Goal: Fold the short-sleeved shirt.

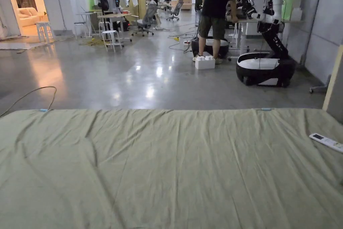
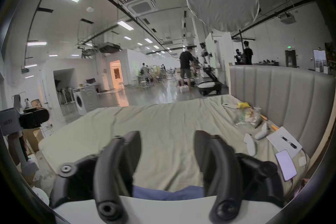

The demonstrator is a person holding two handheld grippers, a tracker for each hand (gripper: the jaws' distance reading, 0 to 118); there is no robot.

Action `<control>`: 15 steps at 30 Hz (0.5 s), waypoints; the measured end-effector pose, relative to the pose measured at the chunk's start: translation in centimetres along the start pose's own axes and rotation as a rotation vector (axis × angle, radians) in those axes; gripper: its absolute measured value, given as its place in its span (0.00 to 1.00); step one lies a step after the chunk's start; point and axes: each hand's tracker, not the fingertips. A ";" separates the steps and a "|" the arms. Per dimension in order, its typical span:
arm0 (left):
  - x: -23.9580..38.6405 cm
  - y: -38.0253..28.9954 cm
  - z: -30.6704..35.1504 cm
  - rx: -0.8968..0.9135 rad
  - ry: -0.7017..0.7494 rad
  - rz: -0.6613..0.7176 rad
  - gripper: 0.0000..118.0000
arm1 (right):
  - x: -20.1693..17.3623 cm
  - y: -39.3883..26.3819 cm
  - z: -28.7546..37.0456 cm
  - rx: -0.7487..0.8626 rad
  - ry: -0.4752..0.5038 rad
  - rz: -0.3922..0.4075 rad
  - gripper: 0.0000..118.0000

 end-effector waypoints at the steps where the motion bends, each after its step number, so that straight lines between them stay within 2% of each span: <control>1: 0.4 0.3 0.1 0.001 -0.012 -0.050 0.19 | -0.8 0.3 0.1 0.009 0.006 0.007 0.26; 2: 0.6 0.5 0.1 -0.002 -0.012 -0.081 0.19 | -1.0 0.3 0.2 0.014 0.010 0.011 0.26; 3: 1.0 0.6 0.2 -0.011 -0.007 -0.100 0.14 | -1.2 0.3 0.3 0.012 0.015 0.014 0.23; 4: 1.2 0.5 0.4 -0.011 -0.007 -0.095 0.08 | -1.3 0.2 0.3 0.007 0.018 0.016 0.18; 6: 1.1 0.3 0.8 -0.003 -0.040 -0.076 0.06 | -2.0 -0.2 0.4 -0.006 0.026 0.030 0.06; 7: 1.2 0.2 1.0 0.004 -0.048 -0.046 0.00 | -2.1 -0.4 0.5 -0.011 0.032 0.039 0.02; 15: 0.8 0.2 1.2 0.002 -0.049 -0.034 0.00 | -3.2 -0.6 0.2 -0.028 0.049 0.093 0.00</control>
